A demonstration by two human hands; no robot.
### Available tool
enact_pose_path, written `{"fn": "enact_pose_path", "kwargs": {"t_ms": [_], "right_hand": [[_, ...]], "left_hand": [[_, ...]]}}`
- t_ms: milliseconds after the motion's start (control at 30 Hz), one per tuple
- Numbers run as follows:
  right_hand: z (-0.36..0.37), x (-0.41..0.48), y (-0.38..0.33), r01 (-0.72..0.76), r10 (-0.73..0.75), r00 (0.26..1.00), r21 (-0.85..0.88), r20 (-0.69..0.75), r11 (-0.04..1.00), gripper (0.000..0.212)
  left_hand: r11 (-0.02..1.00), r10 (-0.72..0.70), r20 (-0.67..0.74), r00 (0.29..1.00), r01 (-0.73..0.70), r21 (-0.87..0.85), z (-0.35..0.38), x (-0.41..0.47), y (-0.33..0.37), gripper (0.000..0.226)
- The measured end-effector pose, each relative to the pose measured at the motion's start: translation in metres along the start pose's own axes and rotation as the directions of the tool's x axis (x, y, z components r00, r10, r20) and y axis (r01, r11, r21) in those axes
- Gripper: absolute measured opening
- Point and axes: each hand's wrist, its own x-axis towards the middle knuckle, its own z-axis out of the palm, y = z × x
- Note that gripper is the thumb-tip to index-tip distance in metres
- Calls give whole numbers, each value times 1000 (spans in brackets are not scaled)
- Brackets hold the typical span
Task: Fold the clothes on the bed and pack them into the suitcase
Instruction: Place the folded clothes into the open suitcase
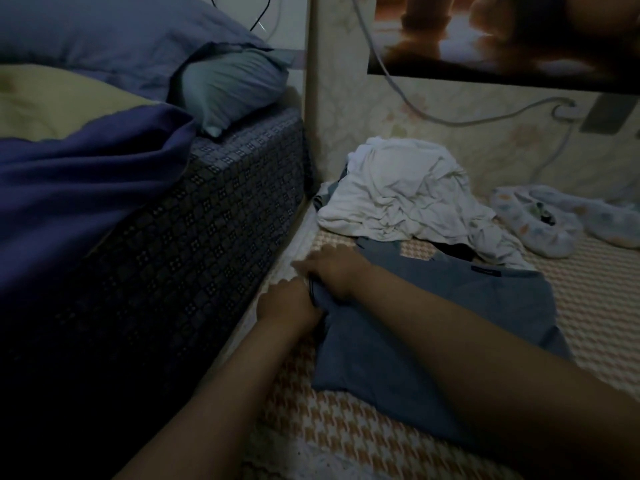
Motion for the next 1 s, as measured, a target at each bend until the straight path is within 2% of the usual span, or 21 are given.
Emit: {"fn": "enact_pose_path", "kwargs": {"t_ms": [33,67,133,167,267,333,400,433,467,500,533,567,600,667,733,767,833,900,933,967,1000], "right_hand": [[-2,0,0,7,-2,999,-110,47,994,46],[-6,-3,0,-1,2,1000,-175,3,984,40],[-15,-10,9,-16,-18,988,-218,-154,976,19],[-12,-14,20,-23,-16,964,-143,-264,989,22],[-21,-46,44,-52,107,923,156,-371,986,21],[-22,-73,60,-108,190,894,216,-406,970,19],[-14,-99,75,-146,198,875,150,-441,978,19],[-9,-111,79,-147,170,890,86,-423,985,21],[-4,-122,83,-146,136,923,1,-360,989,20],[3,-130,86,-131,100,959,-101,-267,986,21],[8,-137,86,-132,115,987,-160,-113,978,28],[14,-143,86,-149,152,988,-163,8,975,36],[15,-147,87,-195,212,973,-161,95,967,39],[11,-147,88,-259,272,960,-155,65,953,35],[1,-137,87,-315,307,949,-145,-72,938,28],[-6,-130,86,-323,311,944,-110,-110,940,27],[-14,-113,81,-283,277,951,-31,-137,959,30],[-12,-93,74,-191,193,977,27,-94,981,35],[-11,-85,68,-121,123,988,30,-91,992,39],[-8,-77,63,-46,45,995,-10,-92,999,44],[-7,-71,58,-10,5,998,-87,-56,996,49]], "left_hand": [[1000,9,22,1000,-9,-8,3,1,0,30],[999,13,22,1000,-12,-36,4,3,1,26],[993,-7,-37,999,3,-117,2,3,6,38],[985,-9,-49,999,0,-174,-1,2,10,41],[894,45,-10,999,-45,-446,-15,-3,29,23],[834,63,20,998,-42,-551,-24,-9,44,37],[848,137,-85,987,-161,-504,-30,-17,62,29],[853,210,-83,974,-224,-471,-31,-20,70,24],[851,298,-29,954,-279,-445,-30,-24,78,22],[856,373,100,923,-300,-422,-27,-28,85,24],[869,420,237,876,-312,-384,-23,-32,90,29],[883,443,334,832,-341,-322,-17,-33,92,32],[881,464,355,811,-380,-282,-14,-34,94,30],[875,454,252,855,-374,-307,-16,-33,95,16],[874,386,117,915,-322,-364,-21,-30,91,11],[887,358,102,928,-304,-347,-23,-29,88,7],[938,315,209,926,-269,-220,-23,-32,85,19],[945,272,442,855,-324,46,-19,-43,86,34],[928,269,523,809,-363,84,-18,-47,88,37],[932,280,583,763,-361,25,-19,-49,88,37],[948,294,636,713,-301,-102,-22,-51,88,34]]}}
